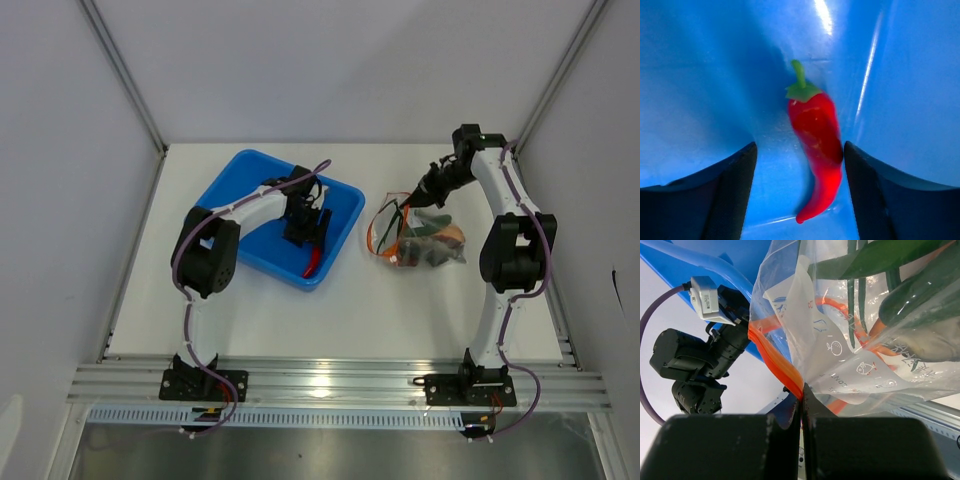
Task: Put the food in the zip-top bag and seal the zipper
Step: Pick up the fake vegetable from the bin.
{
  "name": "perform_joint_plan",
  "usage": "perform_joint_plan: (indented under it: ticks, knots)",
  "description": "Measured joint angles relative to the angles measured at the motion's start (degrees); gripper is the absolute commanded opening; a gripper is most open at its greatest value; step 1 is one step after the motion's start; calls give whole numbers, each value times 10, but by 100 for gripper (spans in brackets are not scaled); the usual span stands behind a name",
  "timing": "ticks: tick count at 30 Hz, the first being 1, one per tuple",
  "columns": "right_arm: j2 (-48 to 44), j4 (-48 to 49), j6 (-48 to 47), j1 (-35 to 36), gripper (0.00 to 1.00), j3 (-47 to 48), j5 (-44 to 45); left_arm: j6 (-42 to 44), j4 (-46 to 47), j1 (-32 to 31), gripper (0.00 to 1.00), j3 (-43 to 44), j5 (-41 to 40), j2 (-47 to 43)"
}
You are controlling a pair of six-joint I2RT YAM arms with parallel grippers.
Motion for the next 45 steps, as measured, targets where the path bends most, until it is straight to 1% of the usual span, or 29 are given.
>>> perform_joint_plan:
  ticks: [2,3,4,5,8,9,11,12,15,20,25,31,39,45]
  knots:
    - [0,0,0,0,0,4,0,-3,-1,0,62,0,-11,0]
    - [0,0,0,0,0,6,0,-4,-2,0,54,0,-18,1]
    - [0,0,0,0,0,8,0,-7,-3,0,48,0,-23,1]
    - [0,0,0,0,0,9,0,-6,-3,0,37,0,-26,2]
    - [0,0,0,0,0,12,0,-10,-3,0,30,0,-38,3]
    - [1,0,0,0,0,13,-1,-10,-3,0,26,0,-39,3]
    - [1,2,0,0,0,16,-2,-11,-3,0,20,0,-40,3]
    - [2,3,0,0,0,17,-3,-11,-3,0,14,0,-41,3]
    - [3,7,0,0,0,17,-9,-11,-3,0,1,0,-42,3]
    - [8,16,0,1,0,17,-18,-12,9,0,1,-12,-42,-3]
    - [8,31,0,4,0,19,-20,-16,31,0,1,-44,-49,-24]
    - [8,44,0,9,0,19,-15,-19,30,0,1,-65,-62,-51]
    - [2,66,-1,15,0,18,4,-19,9,0,1,-63,-54,-138]
    - [-21,81,-1,23,0,12,19,-18,-20,0,1,-61,-39,-195]
